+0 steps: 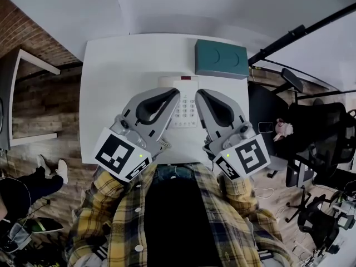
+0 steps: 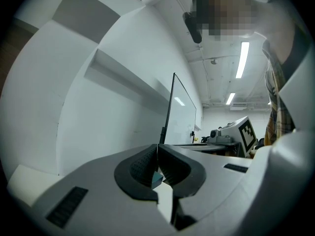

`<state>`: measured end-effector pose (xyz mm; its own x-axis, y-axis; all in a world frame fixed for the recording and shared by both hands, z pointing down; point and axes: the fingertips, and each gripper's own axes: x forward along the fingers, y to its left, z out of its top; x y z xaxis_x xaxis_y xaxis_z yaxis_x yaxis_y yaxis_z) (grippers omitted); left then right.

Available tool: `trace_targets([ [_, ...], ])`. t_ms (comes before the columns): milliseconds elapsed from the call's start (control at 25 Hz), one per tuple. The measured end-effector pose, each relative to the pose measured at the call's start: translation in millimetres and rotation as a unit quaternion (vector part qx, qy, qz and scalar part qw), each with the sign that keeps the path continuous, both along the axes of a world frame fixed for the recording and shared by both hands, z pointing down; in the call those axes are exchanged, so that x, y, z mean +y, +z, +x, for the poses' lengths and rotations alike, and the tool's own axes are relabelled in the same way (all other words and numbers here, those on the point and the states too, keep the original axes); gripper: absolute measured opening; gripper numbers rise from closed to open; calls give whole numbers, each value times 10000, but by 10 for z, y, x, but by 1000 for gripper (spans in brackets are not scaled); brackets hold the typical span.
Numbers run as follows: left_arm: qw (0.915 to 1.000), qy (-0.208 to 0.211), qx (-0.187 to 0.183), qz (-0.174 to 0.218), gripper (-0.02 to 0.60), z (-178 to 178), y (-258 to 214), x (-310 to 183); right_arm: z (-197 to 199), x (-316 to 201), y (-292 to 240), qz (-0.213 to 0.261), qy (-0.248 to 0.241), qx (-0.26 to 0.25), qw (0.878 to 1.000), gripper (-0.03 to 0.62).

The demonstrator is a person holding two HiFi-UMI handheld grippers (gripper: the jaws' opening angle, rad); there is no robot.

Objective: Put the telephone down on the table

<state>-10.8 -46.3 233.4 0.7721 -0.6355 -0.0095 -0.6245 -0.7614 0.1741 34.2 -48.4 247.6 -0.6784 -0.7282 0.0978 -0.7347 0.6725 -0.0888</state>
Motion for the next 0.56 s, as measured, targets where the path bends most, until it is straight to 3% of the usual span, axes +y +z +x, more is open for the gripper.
trace_targets([
  [560,9998,134,-3,-122,20,-47,58,-28,-4,-3,1,-89,40,-121,9999,25],
])
